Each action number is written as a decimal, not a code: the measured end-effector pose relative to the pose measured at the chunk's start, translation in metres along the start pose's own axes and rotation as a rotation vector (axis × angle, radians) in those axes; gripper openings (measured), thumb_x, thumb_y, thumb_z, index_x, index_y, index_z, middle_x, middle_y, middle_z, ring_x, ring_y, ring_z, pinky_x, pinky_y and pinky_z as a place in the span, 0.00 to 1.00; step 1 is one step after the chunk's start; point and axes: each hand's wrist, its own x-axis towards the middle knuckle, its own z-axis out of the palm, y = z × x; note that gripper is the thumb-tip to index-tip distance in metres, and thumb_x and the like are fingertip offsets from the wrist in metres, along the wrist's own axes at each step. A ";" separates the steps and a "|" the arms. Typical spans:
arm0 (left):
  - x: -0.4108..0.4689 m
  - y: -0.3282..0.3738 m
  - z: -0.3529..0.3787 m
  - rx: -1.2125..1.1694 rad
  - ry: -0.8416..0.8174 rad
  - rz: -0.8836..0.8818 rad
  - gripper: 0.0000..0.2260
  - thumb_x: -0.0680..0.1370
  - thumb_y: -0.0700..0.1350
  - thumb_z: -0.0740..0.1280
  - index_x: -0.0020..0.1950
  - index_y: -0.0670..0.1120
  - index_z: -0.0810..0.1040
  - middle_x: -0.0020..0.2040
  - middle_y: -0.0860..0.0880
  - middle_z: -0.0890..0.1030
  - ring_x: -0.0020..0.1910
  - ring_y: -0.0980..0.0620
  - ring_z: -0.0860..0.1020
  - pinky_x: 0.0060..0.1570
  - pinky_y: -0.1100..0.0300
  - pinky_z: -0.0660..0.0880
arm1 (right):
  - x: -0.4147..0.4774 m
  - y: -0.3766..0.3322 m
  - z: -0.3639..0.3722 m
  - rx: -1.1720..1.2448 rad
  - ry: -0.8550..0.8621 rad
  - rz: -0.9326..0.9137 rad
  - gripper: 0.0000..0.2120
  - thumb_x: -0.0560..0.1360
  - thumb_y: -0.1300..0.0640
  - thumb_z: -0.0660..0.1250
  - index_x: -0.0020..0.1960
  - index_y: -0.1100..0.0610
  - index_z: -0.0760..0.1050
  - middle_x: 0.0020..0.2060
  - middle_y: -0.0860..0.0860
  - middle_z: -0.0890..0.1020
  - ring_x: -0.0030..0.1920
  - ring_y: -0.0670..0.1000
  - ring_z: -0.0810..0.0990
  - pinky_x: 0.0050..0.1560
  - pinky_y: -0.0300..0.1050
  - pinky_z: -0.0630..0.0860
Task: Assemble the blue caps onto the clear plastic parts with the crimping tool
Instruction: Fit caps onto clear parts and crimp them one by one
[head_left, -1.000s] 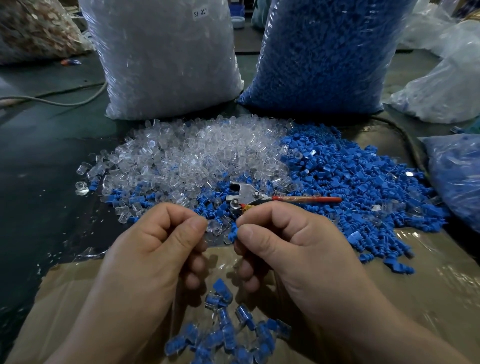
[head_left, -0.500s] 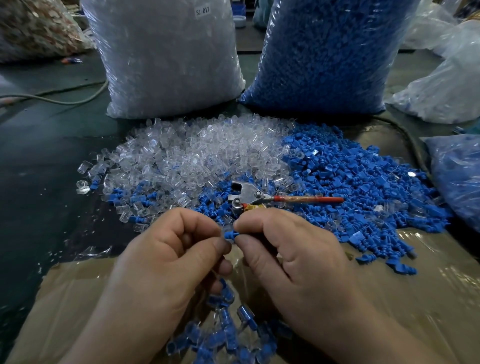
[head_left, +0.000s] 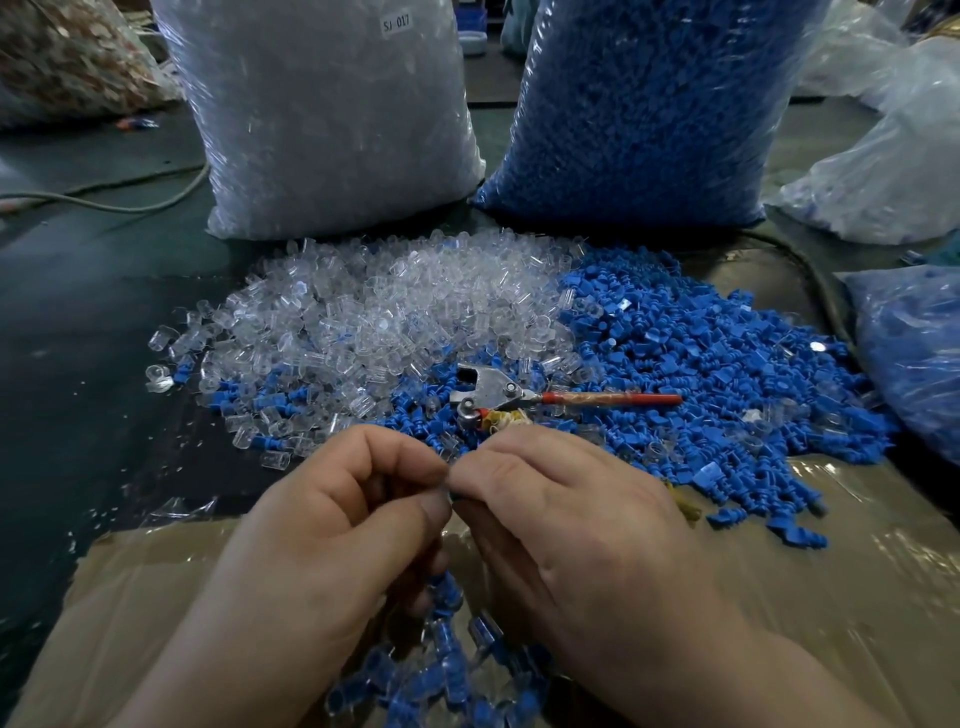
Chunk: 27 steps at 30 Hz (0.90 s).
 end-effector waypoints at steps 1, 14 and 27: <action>0.000 0.000 0.000 0.041 -0.003 0.043 0.13 0.61 0.52 0.81 0.42 0.53 0.83 0.32 0.45 0.81 0.28 0.51 0.78 0.27 0.60 0.75 | 0.000 0.001 0.000 0.003 0.002 0.009 0.09 0.77 0.51 0.66 0.53 0.54 0.80 0.45 0.48 0.80 0.45 0.51 0.78 0.37 0.51 0.77; 0.005 -0.004 -0.007 -0.104 0.137 0.021 0.11 0.62 0.37 0.78 0.38 0.50 0.81 0.27 0.45 0.77 0.25 0.47 0.76 0.22 0.59 0.72 | 0.010 0.045 -0.012 -0.479 -0.383 0.446 0.39 0.72 0.28 0.52 0.75 0.44 0.43 0.72 0.47 0.59 0.71 0.53 0.58 0.72 0.54 0.59; 0.003 0.008 -0.004 -0.263 0.138 -0.110 0.07 0.59 0.39 0.71 0.35 0.46 0.80 0.26 0.40 0.74 0.21 0.47 0.71 0.18 0.61 0.69 | 0.018 0.050 -0.011 -0.457 -0.369 0.356 0.29 0.74 0.34 0.56 0.72 0.43 0.59 0.66 0.42 0.70 0.62 0.51 0.64 0.61 0.52 0.66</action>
